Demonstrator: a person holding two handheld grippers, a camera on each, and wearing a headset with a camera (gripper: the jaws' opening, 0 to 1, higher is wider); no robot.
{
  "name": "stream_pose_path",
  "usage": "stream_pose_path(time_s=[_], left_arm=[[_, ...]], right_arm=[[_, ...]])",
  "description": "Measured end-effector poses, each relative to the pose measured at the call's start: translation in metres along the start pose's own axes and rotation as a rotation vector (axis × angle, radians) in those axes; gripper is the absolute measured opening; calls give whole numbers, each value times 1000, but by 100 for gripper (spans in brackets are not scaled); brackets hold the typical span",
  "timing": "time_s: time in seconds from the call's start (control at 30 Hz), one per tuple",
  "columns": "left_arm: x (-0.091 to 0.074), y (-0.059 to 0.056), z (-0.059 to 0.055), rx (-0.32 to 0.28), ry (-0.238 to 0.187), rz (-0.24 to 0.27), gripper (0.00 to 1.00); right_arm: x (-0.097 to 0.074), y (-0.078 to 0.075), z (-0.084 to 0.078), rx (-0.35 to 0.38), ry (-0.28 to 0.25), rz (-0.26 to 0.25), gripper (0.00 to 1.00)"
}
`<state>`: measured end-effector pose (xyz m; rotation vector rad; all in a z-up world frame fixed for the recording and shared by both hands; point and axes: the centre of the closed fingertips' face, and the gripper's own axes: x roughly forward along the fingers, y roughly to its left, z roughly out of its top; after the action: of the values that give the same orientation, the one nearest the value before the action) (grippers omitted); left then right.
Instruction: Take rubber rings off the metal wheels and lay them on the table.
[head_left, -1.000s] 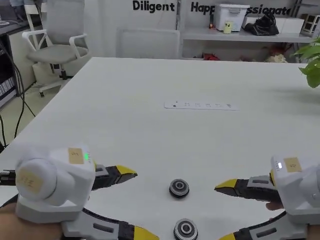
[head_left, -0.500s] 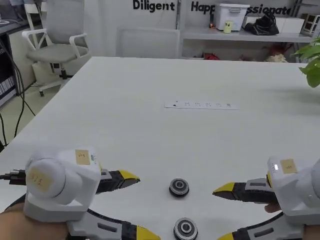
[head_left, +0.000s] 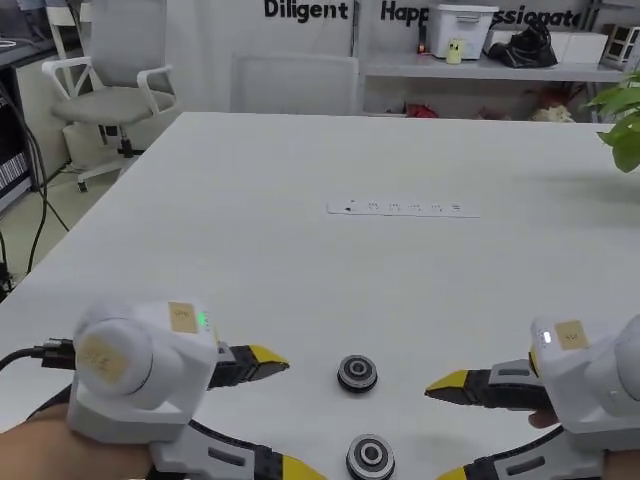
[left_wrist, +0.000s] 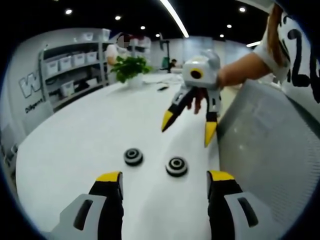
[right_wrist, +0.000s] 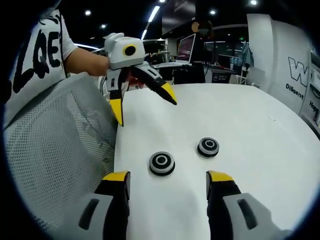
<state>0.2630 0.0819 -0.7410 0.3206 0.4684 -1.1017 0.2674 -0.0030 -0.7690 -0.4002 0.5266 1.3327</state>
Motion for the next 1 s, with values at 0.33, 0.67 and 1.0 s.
stream_pose_path(time_s=[0.33, 0.67, 1.0], left_arm=[[8, 1, -1, 0, 3, -15, 67], [14, 2, -2, 0, 9, -32, 65], [19, 2, -4, 2, 11, -46, 61]], right_arm=[[5, -3, -3, 3, 7, 12, 57], [11, -3, -3, 5, 9, 28, 56], [16, -3, -5, 7, 14, 42, 54]])
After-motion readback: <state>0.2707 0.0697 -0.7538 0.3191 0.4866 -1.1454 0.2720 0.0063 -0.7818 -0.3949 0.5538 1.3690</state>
